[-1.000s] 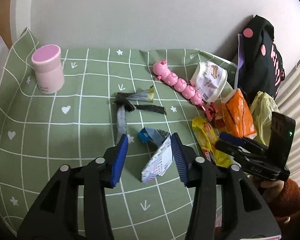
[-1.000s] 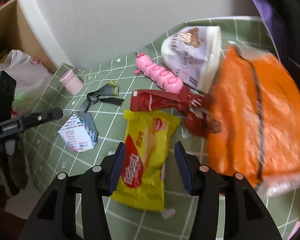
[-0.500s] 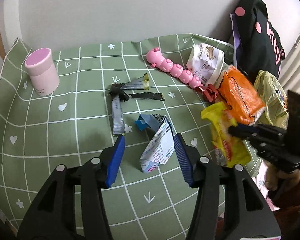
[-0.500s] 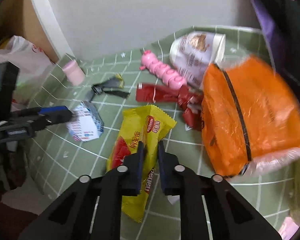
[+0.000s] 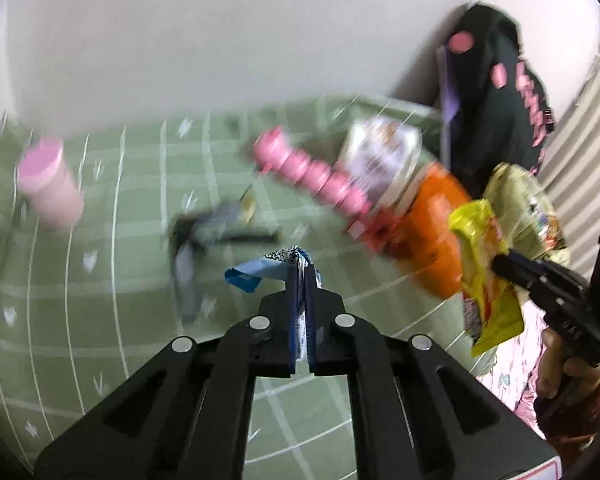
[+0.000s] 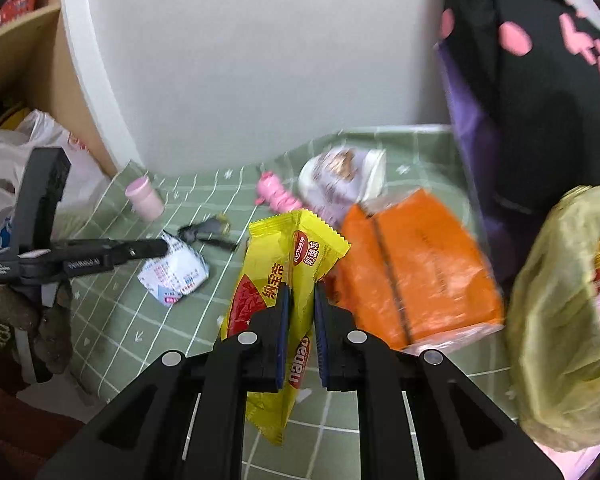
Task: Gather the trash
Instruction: 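Carry the Nabati packet and white wrapper over the yellow bag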
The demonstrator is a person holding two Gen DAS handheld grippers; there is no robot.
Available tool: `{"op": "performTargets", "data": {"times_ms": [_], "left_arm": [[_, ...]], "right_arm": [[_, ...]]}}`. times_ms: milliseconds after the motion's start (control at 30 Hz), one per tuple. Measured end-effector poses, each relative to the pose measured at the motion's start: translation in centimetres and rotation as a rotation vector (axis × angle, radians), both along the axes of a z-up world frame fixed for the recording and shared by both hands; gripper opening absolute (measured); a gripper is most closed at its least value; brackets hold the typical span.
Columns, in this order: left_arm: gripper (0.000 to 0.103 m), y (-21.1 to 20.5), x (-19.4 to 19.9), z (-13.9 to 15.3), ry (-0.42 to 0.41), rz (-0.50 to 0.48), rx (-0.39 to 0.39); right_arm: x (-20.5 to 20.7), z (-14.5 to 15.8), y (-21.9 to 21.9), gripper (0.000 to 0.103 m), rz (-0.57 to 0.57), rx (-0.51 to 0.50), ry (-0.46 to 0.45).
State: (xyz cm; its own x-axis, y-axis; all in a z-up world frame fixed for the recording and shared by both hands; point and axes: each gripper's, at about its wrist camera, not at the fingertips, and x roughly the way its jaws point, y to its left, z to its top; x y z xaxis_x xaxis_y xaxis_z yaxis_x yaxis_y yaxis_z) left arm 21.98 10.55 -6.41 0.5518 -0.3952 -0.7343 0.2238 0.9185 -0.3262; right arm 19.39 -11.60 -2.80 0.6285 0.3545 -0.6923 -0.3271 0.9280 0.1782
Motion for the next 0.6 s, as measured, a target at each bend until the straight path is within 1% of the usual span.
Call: {"op": "performTargets", "data": {"times_ms": [67,167,300,367,500,600], "left_arm": [[0.003,-1.3,0.5,2.4,-0.060,-0.037,-0.012],[0.003,-3.7,1.1,5.8,-0.145,-0.111,-0.040],[0.003,-8.3,1.6,10.8,-0.270,-0.256,-0.085],[0.003,-10.7,1.8,12.7,-0.312,-0.325,-0.105],[0.003,-15.4,2.6,15.0,-0.334,-0.437,-0.155],[0.003,-18.8,2.7,15.7,-0.341,-0.496,-0.150]], "right_arm": [[-0.2,1.3,-0.9,0.012,-0.029,0.001,-0.035],[-0.8,4.0,-2.7,0.012,-0.083,-0.018,-0.116],[-2.3,7.8,-6.3,0.012,-0.182,-0.042,-0.226],[-3.1,9.5,-8.4,0.012,-0.242,-0.057,-0.277],[-4.6,11.3,-12.2,0.012,-0.363,-0.088,-0.325],[-5.8,11.8,-15.4,0.012,-0.460,-0.094,-0.336]]}}
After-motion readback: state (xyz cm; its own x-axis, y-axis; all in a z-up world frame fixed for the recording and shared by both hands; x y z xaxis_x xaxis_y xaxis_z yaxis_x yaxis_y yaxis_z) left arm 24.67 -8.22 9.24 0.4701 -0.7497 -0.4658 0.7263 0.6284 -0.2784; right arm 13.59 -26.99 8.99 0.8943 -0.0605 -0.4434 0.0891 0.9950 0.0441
